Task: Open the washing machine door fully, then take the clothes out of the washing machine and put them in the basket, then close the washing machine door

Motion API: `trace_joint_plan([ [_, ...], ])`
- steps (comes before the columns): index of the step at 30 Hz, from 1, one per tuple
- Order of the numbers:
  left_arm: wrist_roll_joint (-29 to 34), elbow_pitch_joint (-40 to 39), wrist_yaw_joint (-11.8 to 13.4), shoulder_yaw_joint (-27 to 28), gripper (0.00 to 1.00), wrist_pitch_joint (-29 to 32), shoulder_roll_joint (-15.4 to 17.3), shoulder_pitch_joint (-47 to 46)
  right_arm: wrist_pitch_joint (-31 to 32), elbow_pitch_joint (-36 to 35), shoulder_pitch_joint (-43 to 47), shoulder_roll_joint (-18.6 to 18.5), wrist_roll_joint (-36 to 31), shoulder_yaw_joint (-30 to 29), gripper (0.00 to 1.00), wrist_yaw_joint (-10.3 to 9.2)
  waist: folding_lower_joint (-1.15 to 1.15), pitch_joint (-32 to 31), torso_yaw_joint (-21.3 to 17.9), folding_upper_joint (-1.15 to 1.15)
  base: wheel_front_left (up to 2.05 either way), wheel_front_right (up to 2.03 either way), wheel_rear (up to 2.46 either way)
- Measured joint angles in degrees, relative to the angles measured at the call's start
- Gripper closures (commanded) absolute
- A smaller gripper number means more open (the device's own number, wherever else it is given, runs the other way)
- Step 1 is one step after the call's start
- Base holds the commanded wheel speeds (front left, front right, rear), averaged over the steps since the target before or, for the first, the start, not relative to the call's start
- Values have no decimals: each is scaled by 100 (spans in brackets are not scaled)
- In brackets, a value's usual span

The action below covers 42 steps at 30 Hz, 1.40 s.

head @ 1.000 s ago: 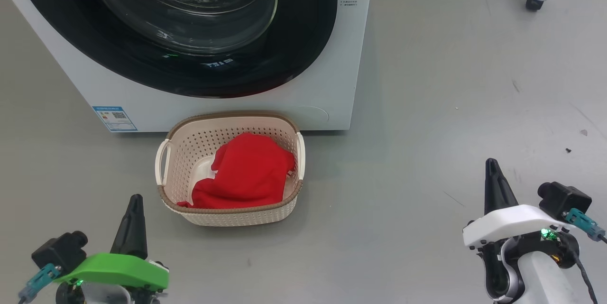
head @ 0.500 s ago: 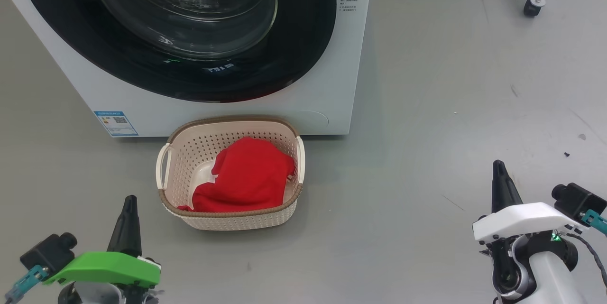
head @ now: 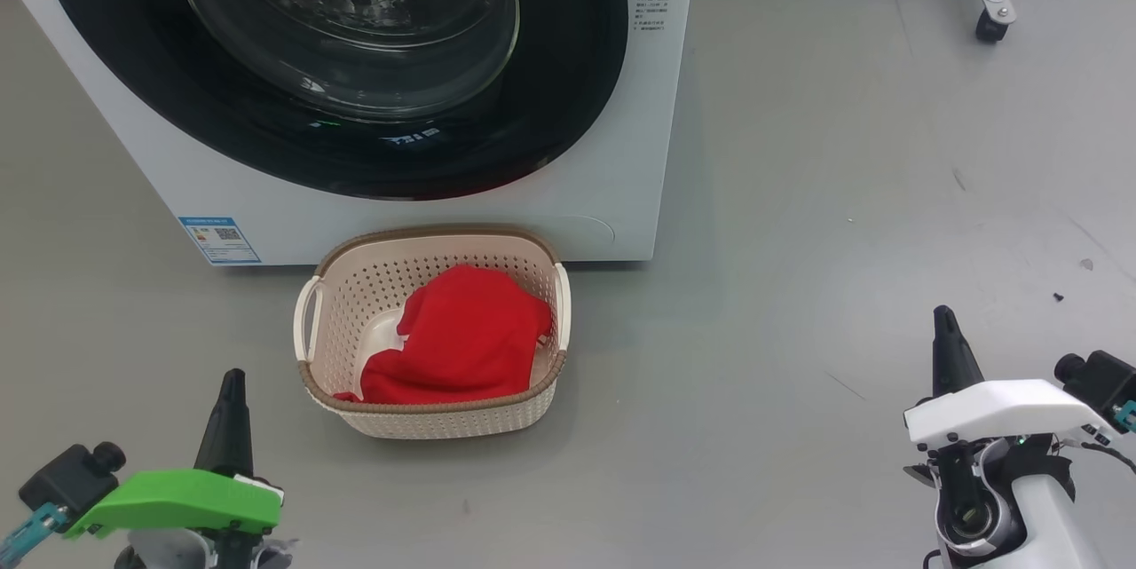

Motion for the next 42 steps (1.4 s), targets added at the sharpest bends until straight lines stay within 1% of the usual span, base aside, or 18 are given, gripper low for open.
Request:
trace_joint_plan([
  [15,-746,-7,0,112,100,240,-5,0,222,-56,84,0,911,-176,100,75,0,-93,-4,0,0,0,0],
  [31,-1535,-14,0,237,100,471,-15,0,505,-115,90,0,1895,-361,100,82,0,-193,-8,0,0,0,0],
  [34,-1730,-15,0,263,100,511,-19,0,531,-120,91,1,2095,-389,100,124,0,-212,-8,0,0,0,0],
  [42,-2106,-18,0,357,100,599,-24,0,679,-152,104,0,2572,-490,100,131,0,-262,-10,0,0,0,0],
])
